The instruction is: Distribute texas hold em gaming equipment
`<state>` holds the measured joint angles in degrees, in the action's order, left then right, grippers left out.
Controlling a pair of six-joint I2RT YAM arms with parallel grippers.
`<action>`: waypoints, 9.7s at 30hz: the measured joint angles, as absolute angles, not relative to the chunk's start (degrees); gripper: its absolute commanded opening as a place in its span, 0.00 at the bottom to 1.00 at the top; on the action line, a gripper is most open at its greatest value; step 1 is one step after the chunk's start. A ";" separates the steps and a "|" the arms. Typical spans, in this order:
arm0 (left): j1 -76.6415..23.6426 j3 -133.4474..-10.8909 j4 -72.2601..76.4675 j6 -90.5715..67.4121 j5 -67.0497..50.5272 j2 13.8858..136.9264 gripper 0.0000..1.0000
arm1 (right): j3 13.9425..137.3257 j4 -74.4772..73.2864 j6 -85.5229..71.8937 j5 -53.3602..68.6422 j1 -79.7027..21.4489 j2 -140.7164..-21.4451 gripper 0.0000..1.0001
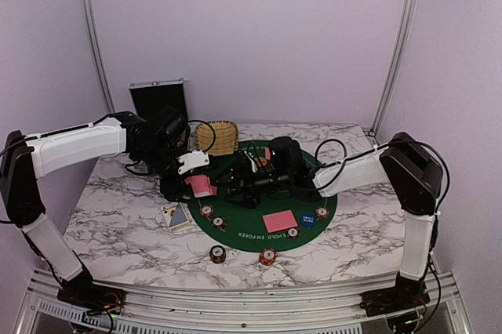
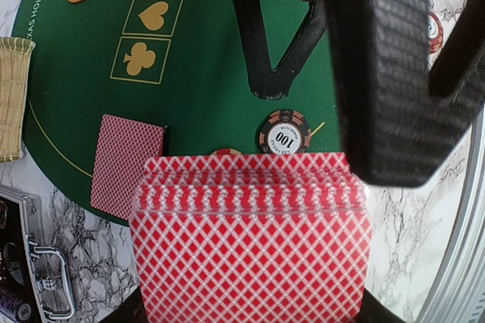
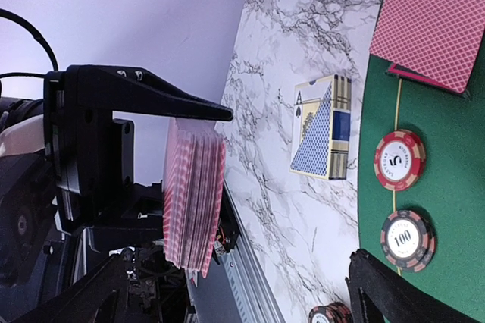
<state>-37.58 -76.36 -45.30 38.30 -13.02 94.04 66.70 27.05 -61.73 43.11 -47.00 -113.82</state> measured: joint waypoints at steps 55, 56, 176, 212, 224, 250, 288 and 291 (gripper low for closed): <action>-37.63 -77.06 -45.74 37.91 -13.41 93.84 0.15 | 79.18 30.76 -65.78 44.60 -48.75 -125.34 0.66; -37.63 -77.06 -45.74 37.91 -13.41 93.82 0.15 | 79.11 30.20 -65.34 44.47 -48.71 -124.97 0.63; -36.05 -75.02 -45.82 38.37 -12.49 90.70 0.12 | 79.29 8.97 -47.66 46.04 -47.24 -129.23 0.14; -34.87 -74.72 -46.17 38.59 -11.68 88.12 0.11 | 82.74 15.16 -53.98 53.47 -52.99 -128.46 0.19; -34.85 -74.72 -47.03 38.59 -11.49 87.96 0.11 | 86.50 10.63 -51.55 52.90 -53.89 -132.20 0.61; -35.66 -74.72 -47.05 38.52 -13.08 88.20 0.11 | 72.12 32.58 -65.08 49.91 -47.75 -118.13 0.77; -37.01 -75.05 -47.11 38.13 -13.89 90.41 0.11 | 86.21 21.87 -61.34 46.26 -50.19 -127.00 0.68; -37.10 -75.05 -47.16 38.13 -13.87 90.41 0.11 | 85.03 21.02 -60.14 45.82 -49.78 -125.69 0.63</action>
<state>-37.10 -75.05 -47.16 38.13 -13.87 90.41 85.03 21.02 -60.14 45.82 -49.78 -125.69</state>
